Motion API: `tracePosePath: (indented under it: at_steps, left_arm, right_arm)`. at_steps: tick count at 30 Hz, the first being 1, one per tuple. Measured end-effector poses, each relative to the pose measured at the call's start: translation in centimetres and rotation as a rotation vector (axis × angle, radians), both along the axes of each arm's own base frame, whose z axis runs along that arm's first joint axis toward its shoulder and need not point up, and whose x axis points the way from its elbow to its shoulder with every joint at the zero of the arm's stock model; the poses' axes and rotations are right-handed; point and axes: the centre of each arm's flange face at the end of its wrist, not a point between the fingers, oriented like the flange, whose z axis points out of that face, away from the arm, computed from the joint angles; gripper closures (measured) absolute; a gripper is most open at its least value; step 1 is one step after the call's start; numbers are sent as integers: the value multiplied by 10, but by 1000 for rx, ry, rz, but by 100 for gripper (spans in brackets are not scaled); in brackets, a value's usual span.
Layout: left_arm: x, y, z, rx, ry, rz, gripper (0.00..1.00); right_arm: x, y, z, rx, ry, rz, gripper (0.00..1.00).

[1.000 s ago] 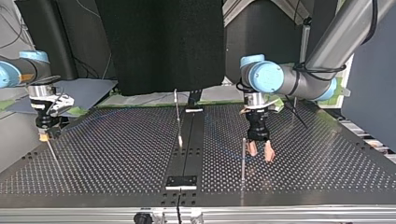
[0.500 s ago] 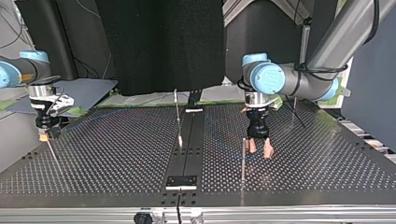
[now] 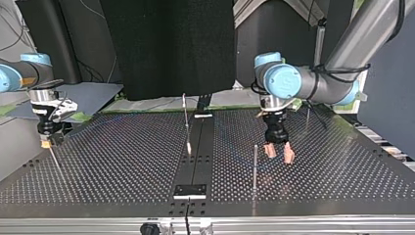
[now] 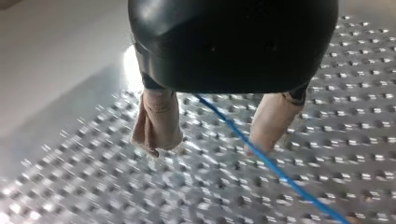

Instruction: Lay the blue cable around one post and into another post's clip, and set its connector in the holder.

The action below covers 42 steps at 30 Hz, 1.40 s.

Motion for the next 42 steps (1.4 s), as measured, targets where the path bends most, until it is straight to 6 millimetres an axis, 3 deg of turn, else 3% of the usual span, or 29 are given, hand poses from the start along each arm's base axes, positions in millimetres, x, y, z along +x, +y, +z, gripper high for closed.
tracePosePath:
  at_steps: [5, 13, 28, 42]
  left_arm:
    - [-7, 5, 14, 40, -9, 48, 2]
    - [-12, 4, 15, 88, 18, 68, 2]
    - [-28, -15, 25, 104, 21, -1, 2]
    - [-74, -25, 41, 157, 30, -33, 2]
  right_arm:
    - [0, 0, 0, 0, 0, -1, 0]
    - [-1, 0, 0, 1, 0, -2, 0]
    - [-2, 0, 0, 2, 0, -2, 0]
    - [-2, 0, 0, 2, 0, -4, 0]
